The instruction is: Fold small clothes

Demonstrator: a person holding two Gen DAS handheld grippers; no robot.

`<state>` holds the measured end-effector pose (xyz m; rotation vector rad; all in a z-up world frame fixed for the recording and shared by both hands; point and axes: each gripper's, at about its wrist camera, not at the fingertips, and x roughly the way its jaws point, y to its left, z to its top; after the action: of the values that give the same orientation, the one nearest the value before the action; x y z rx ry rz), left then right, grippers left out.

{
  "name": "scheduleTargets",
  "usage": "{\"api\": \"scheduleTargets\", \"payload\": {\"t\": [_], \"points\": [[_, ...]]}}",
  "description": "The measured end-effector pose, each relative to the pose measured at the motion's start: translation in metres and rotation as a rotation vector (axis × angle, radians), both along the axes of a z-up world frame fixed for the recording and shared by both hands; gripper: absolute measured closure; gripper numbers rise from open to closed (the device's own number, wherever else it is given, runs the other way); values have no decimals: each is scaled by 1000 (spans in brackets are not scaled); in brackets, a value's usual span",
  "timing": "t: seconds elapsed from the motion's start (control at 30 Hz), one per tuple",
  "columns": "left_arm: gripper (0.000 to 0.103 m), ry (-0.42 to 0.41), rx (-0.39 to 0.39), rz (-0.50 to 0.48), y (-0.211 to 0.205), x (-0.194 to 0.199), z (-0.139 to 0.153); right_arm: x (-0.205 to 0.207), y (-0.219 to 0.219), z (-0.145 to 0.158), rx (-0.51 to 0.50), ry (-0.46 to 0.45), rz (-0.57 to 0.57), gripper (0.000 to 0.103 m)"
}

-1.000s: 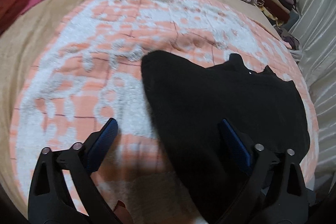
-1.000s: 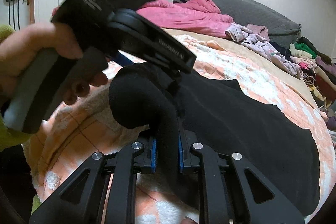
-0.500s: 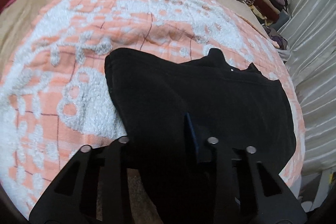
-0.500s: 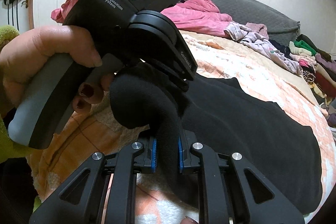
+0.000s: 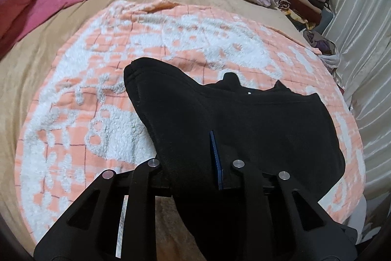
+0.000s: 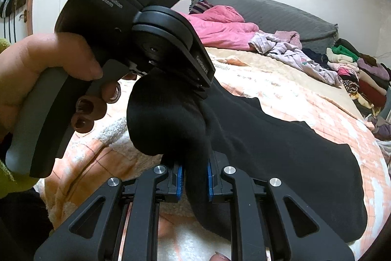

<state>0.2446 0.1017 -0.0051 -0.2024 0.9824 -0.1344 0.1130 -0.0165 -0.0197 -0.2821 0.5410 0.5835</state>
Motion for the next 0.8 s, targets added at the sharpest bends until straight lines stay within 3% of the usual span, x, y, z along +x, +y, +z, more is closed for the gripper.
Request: {"api": "scheduleTargets", "payload": {"t": [0.8], "points": [[90, -84, 81, -39, -66, -9, 46, -21, -47, 25, 99, -27, -82, 91]]}}
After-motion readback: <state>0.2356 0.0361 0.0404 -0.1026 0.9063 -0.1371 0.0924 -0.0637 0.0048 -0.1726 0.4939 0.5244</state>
